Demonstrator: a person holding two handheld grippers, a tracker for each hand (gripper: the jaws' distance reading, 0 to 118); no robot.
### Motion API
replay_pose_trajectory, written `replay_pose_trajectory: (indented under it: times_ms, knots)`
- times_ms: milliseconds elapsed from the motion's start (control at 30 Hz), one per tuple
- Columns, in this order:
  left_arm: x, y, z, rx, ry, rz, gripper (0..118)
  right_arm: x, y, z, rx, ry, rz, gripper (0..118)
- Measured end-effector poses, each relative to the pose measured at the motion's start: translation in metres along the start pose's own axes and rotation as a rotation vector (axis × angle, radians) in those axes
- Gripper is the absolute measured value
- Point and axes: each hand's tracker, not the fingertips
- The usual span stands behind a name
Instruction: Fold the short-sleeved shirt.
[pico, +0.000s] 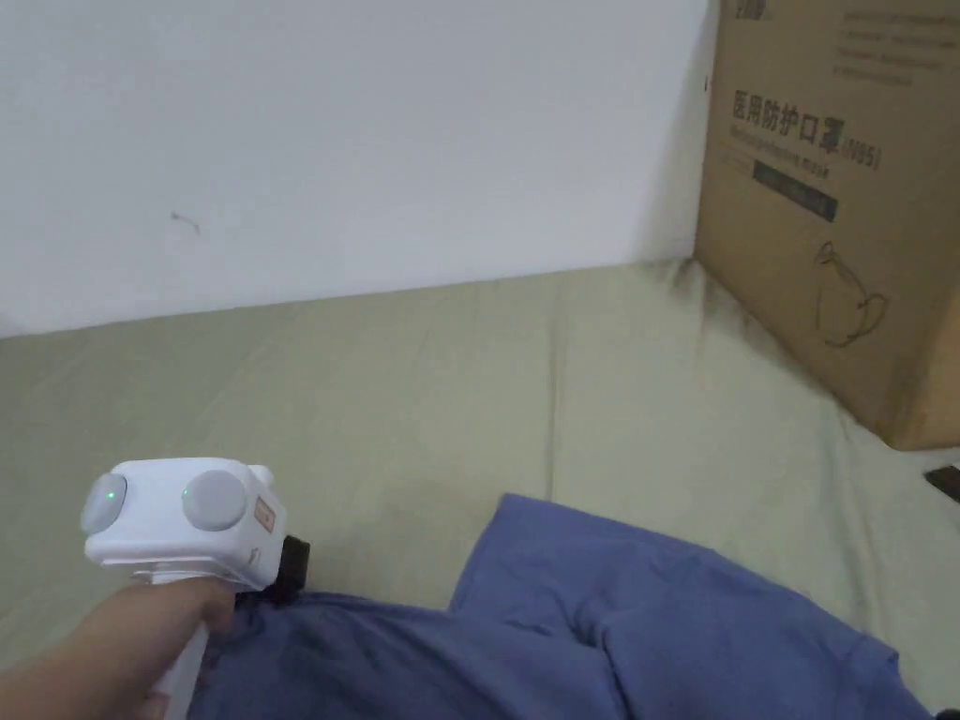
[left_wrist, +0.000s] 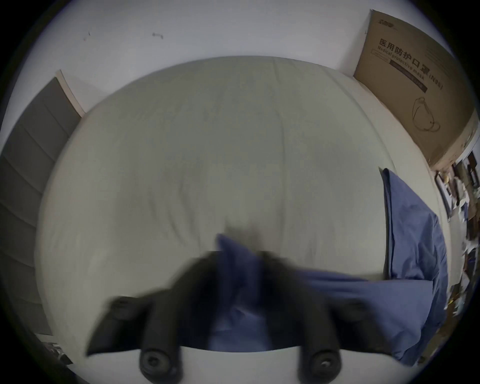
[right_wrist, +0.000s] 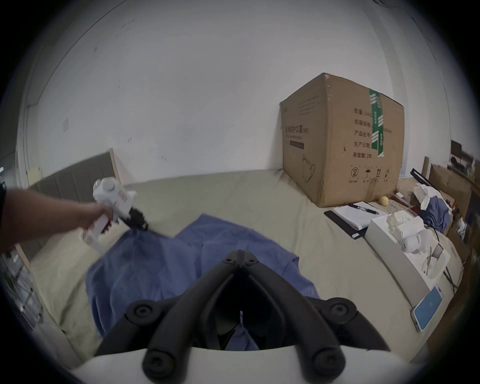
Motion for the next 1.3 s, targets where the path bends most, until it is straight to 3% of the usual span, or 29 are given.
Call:
replay_pose_trajectory:
  times_ms: [33,100,167,233,300,333,367,400,433,467,500,533,667,733,867,900,967,1000,1100,1300]
  knots:
    - [0.004,-0.004,0.007,0.019,0.028,-0.035,0,0.009,0.008,0.002,0.054,0.025,-0.019,0]
    - [-0.003,-0.013,0.023,0.047,-0.115,0.001,0,0.029,0.031,-0.004,0.145,0.032,-0.035,0]
    - [-0.002,-0.021,0.047,0.152,-0.107,0.008,0,0.049,0.062,-0.029,0.087,0.025,-0.049,0]
    - [-0.011,-0.027,0.068,0.202,-0.148,0.032,0,0.07,0.085,-0.069,-0.069,0.089,-0.103,0]
    - [-0.013,-0.035,0.086,0.225,-0.189,0.048,0,0.081,0.099,-0.12,-0.283,0.145,-0.105,0]
    - [-0.014,-0.04,0.093,0.221,-0.195,0.036,0,0.08,0.105,-0.146,-0.348,0.159,-0.088,0]
    - [-0.015,-0.048,0.101,0.226,-0.197,0.037,0,0.077,0.107,-0.17,-0.437,0.196,-0.034,8]
    - [-0.016,-0.053,0.106,0.236,-0.212,0.034,0,0.074,0.105,-0.193,-0.517,0.218,-0.004,32]
    - [-0.017,-0.059,0.11,0.245,-0.224,0.028,0,0.072,0.099,-0.217,-0.599,0.234,0.001,92]
    - [-0.017,-0.066,0.113,0.25,-0.222,0.031,0,0.071,0.092,-0.241,-0.689,0.243,0.005,118]
    - [-0.018,-0.072,0.116,0.256,-0.212,0.037,0,0.068,0.083,-0.262,-0.772,0.225,0.03,112]
    - [-0.017,-0.08,0.122,0.273,-0.173,0.051,0,0.068,0.082,-0.271,-0.737,0.2,0.064,105]
    - [-0.009,-0.114,0.134,0.304,-0.224,0.004,0,0.062,0.052,-0.315,-0.791,0.061,0.196,104]
    - [-0.003,-0.135,0.139,0.322,-0.22,0.003,0,0.066,0.036,-0.329,-0.825,0.005,0.189,104]
    - [0.0,-0.173,0.145,0.355,-0.237,0.048,0,0.074,0.033,-0.325,-0.828,0.047,0.136,90]
    - [-0.001,-0.182,0.147,0.367,-0.25,0.078,0,0.076,0.035,-0.324,-0.809,0.062,0.119,71]
    - [-0.001,-0.197,0.151,0.373,-0.259,0.139,0,0.078,0.04,-0.32,-0.79,0.025,0.152,17]
    - [-0.003,-0.202,0.153,0.369,-0.27,0.168,0,0.08,0.044,-0.315,-0.793,0.042,0.147,1]
    - [-0.007,-0.214,0.159,0.361,-0.305,0.24,0,0.081,0.054,-0.299,-0.746,0.066,0.164,1]
    - [-0.043,-0.225,0.195,0.432,-0.276,0.316,0,0.1,0.1,-0.219,-0.561,0.127,0.025,1]
